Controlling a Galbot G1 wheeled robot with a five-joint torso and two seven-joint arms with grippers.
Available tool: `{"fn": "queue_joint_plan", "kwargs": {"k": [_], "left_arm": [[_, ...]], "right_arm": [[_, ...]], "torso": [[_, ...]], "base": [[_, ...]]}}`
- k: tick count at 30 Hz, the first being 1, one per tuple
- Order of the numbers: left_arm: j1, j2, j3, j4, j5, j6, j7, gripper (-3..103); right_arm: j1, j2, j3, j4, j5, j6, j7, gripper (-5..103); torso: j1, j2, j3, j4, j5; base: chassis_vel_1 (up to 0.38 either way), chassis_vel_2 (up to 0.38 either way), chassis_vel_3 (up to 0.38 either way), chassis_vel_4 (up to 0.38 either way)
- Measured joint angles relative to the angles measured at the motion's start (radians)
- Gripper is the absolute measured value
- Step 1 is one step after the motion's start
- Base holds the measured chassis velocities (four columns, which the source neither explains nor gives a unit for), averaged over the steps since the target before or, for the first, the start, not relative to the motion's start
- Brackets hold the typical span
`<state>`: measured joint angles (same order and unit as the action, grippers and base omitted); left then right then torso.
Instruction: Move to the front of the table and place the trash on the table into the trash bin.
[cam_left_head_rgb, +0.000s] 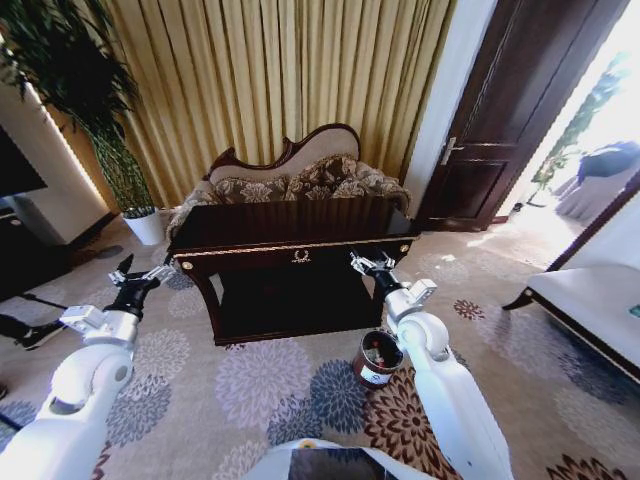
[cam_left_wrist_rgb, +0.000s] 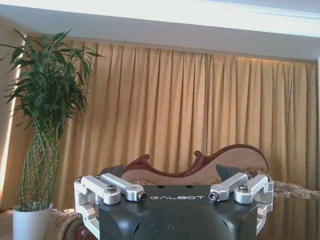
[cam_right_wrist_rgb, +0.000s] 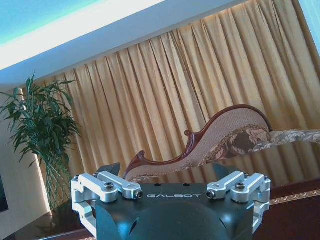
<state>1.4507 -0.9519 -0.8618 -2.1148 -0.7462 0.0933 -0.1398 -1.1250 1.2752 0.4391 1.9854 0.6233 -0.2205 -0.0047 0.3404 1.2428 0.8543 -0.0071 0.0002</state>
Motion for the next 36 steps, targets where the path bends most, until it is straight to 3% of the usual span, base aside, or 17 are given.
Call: {"fn": "queue_joint_plan", "kwargs": {"k": [36], "left_arm": [[0.009, 0.01, 0.003, -0.007, 0.002, -0.003, 0.013, 100]], "right_arm": [[0.004, -0.008, 0.008, -0.003, 0.004, 0.004, 0.002, 100]], "torso": [[0.0, 0.0, 0.0, 0.0001, 0.0]], "base": [[0.08, -0.076, -0.079, 0.077]]}}
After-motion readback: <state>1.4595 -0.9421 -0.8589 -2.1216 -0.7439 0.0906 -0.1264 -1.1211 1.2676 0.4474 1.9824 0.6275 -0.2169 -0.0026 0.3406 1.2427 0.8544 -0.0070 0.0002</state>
